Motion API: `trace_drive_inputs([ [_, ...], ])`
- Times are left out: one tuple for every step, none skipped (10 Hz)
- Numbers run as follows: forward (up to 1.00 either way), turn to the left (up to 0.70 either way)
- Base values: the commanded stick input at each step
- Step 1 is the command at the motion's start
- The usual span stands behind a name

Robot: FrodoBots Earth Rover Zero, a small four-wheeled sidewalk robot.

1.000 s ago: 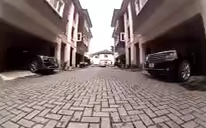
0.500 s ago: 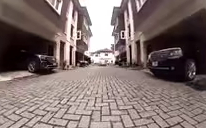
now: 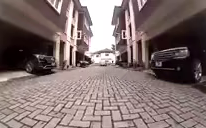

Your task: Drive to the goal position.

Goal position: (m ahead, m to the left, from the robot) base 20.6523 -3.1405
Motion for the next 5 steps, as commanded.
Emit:
trace_drive_inputs([
  [0.50,0.00],
  [0.50,0.00],
  [0.50,0.00],
  [0.50,0.00],
  [0.50,0.00],
])
